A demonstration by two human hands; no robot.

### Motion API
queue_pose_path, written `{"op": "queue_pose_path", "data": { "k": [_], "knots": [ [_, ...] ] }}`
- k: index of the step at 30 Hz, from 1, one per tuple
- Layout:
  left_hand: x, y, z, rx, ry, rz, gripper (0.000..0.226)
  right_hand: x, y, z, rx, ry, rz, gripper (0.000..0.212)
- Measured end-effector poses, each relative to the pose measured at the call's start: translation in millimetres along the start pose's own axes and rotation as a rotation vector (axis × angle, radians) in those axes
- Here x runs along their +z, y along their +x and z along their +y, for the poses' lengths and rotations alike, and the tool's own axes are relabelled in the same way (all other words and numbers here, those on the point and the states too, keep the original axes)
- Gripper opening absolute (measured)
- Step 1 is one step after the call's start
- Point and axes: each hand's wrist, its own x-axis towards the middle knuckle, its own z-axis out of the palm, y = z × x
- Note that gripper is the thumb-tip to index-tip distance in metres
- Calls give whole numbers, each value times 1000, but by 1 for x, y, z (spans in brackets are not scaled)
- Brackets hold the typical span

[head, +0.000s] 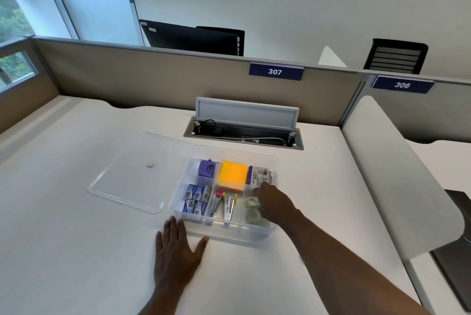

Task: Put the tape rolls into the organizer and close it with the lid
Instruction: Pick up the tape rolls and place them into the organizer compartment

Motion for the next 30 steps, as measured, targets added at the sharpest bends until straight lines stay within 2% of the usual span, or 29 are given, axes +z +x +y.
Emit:
{"op": "queue_pose_path", "data": {
  "k": [3,6,8,10,12,14,15,18,20,23,25,27,28,30],
  "knots": [
    [0,0,0,-1,-1,-3,96,3,-3,1,-2,31,96,28],
    [0,0,0,6,-3,2,95,4,-6,2,47,86,349,20],
    [1,0,0,8,-3,0,95,-1,-8,6,192,98,502,22],
    [1,0,0,6,-2,0,95,-7,-16,15,349,93,582,22],
    [0,0,0,2,-5,-3,95,-6,-27,25,458,29,548,20],
    [0,-1,0,4,-6,-2,95,-2,-40,34,557,28,456,30],
    [1,-1,0,4,-8,-2,95,0,-45,38,613,75,385,35],
    [0,0,-1,8,-12,-8,95,3,-57,50,816,156,17,34],
    [-1,-1,0,10,-15,-12,95,6,-67,54,788,137,-147,42],
    [-5,-1,0,13,-26,-21,96,12,-76,50,746,156,-304,51],
    [-7,-1,0,13,-26,-29,97,19,-84,45,765,188,-303,42],
    [-9,-2,1,14,-32,-40,97,22,-94,41,744,149,-180,10],
    [-10,-2,2,15,-36,-46,98,28,-98,41,726,130,-106,9],
    [-11,-3,1,13,-42,-53,98,33,-105,39,688,131,65,24]
  ]
}}
